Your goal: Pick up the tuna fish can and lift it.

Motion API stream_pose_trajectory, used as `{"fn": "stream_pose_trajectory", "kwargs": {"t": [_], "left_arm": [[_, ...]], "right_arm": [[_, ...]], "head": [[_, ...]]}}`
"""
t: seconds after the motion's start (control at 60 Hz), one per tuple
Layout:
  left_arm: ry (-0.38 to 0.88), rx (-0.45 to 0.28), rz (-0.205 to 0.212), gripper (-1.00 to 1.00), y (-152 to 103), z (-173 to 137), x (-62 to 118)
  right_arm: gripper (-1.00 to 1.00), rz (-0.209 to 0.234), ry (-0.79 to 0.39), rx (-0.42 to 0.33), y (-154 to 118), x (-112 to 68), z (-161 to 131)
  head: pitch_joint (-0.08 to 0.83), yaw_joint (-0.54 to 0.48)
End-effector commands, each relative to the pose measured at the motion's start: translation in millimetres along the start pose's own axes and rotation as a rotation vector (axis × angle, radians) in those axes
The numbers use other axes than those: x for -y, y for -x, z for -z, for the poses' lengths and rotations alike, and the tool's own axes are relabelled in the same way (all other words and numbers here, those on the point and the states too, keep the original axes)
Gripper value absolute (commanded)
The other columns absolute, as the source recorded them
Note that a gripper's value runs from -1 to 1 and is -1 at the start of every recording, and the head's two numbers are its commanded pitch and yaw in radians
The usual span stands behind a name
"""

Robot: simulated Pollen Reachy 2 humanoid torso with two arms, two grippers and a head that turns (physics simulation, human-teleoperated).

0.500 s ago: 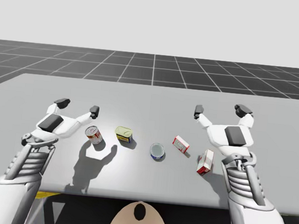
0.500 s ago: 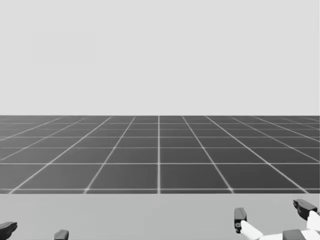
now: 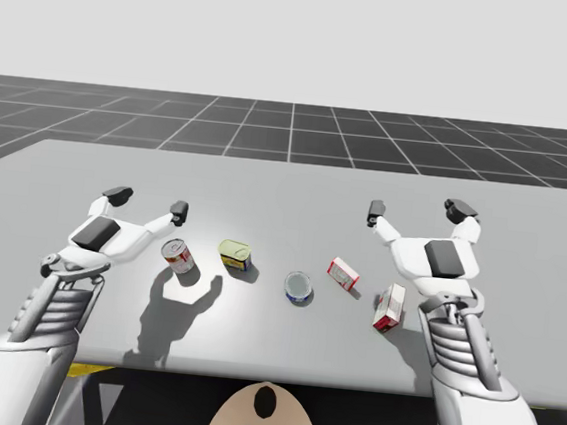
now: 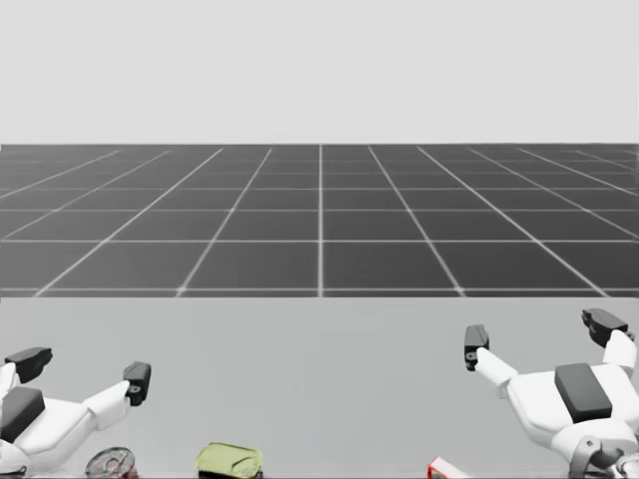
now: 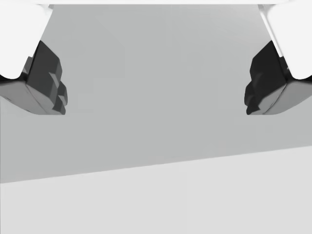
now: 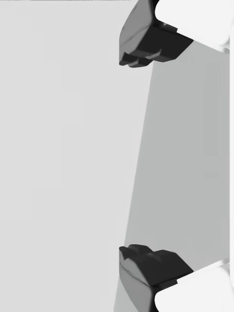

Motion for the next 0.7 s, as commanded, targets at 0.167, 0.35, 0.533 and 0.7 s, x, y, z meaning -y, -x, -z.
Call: {"fn": "stream_pose_trajectory", "kwargs": {"t": [0.167,0.35,0.533,0.7], "left_arm": [[0.003,0.002,0.007,-1.0,0.6,0.1,-0.2],[0.006,0.004,0.009,-1.0,0.1,0.3,0.6],[0.009,0.012,0.003,-1.0,-2.2,-0.9,1.0],[0.011,0.02,-0.008,-1.0,-5.2,-3.0,2.2]], "right_arm": [[-1.0,-0.011,0.004,0.002,1.9,-1.8,0.9],[-1.0,-0.017,0.006,-0.001,2.9,-2.2,1.2],[-1.0,-0.016,0.007,0.0,2.3,-2.2,1.2],[-1.0,-0.011,0.004,-0.001,2.0,-3.3,1.3]], "head": [[0.368,-0.01],[0.535,-0.02],[0.644,-0.05],[0.73,-0.1]]}}
